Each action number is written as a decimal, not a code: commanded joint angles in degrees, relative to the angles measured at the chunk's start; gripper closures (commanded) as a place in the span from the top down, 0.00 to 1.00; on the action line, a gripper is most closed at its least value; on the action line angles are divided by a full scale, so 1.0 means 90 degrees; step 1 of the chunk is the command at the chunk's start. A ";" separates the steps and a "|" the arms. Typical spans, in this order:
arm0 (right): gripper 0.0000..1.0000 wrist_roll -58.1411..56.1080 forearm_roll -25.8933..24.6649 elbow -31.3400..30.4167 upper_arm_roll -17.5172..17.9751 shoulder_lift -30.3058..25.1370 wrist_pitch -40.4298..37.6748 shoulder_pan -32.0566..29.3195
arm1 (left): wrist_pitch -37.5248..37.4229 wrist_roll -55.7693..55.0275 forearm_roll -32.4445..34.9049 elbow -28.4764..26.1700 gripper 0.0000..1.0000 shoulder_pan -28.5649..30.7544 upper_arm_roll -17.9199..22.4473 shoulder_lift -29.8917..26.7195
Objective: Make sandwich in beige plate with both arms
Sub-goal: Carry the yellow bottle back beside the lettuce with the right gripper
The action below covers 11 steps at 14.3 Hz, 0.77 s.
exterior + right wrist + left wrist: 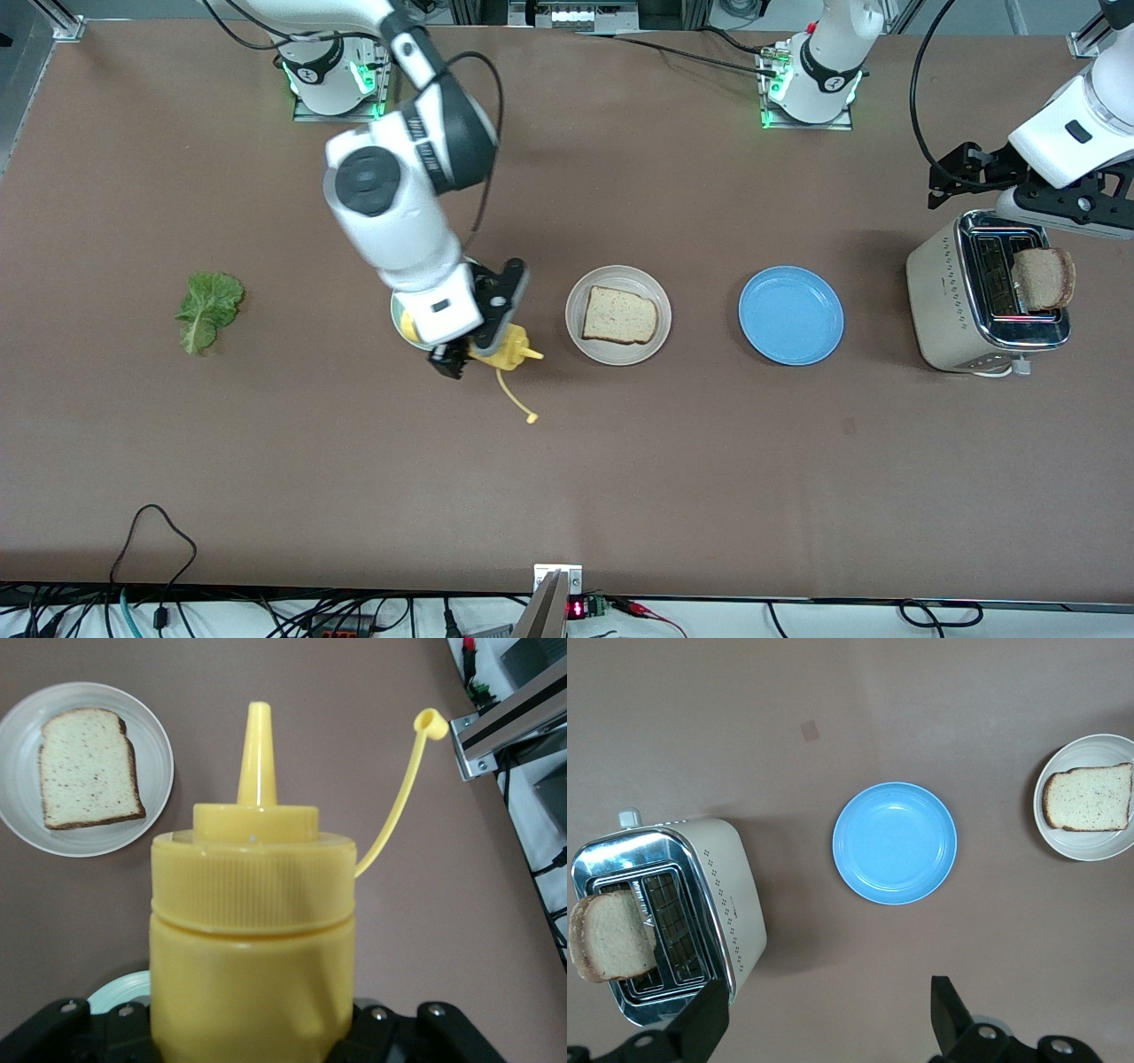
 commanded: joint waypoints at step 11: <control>0.42 -0.5243 0.4177 -0.2355 0.0113 -0.1830 -0.1628 -0.2557 | -0.0127 -0.0065 0.0032 0.0201 1.00 -0.0007 -0.0014 0.0092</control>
